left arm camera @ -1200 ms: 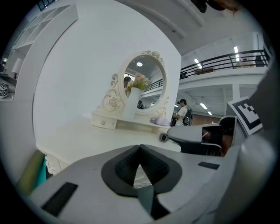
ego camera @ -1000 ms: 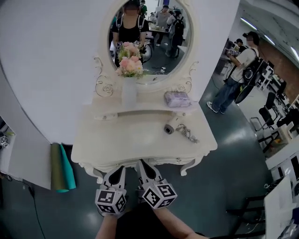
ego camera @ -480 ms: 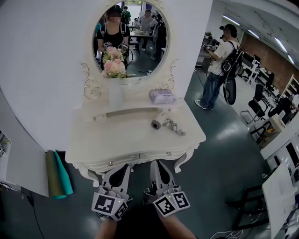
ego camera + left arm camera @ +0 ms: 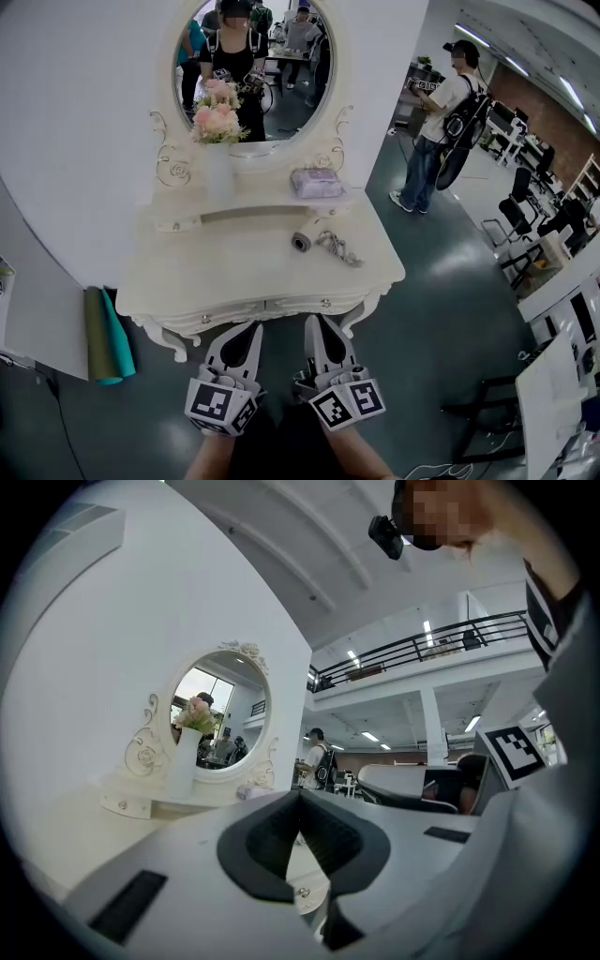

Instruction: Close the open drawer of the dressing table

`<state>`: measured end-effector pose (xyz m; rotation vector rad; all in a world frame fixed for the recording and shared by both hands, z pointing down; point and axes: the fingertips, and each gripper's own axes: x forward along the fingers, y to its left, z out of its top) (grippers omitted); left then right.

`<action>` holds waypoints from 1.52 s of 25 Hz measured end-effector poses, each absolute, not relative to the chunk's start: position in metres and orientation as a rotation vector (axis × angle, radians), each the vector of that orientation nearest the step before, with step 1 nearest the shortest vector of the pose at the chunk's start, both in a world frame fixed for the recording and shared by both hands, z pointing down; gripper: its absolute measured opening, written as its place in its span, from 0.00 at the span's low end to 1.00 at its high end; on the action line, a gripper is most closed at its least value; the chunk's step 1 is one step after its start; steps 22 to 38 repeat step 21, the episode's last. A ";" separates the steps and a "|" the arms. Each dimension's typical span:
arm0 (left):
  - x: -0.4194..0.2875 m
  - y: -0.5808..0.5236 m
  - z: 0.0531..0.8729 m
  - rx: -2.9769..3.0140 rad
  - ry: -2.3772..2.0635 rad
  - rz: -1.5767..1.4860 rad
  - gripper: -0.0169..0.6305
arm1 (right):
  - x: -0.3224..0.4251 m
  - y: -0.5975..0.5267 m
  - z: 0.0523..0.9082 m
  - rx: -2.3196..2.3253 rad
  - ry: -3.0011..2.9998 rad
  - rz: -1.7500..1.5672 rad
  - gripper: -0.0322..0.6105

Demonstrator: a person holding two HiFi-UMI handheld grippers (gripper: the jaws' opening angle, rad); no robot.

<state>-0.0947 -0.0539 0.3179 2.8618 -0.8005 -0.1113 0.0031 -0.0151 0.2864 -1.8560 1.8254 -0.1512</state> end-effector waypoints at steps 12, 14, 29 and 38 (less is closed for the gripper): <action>-0.022 -0.045 0.335 2.807 -0.785 -0.133 0.03 | 0.057 -0.010 0.302 -1.845 1.894 -0.187 0.07; -0.011 -0.044 0.336 2.808 -0.786 -0.128 0.03 | 0.065 -0.010 0.302 -1.832 1.910 -0.186 0.07; 0.009 -0.046 0.337 2.801 -0.834 -0.142 0.03 | 0.081 -0.017 0.306 -1.784 1.960 -0.210 0.07; 0.009 -0.046 0.337 2.801 -0.834 -0.142 0.03 | 0.081 -0.017 0.306 -1.784 1.960 -0.210 0.07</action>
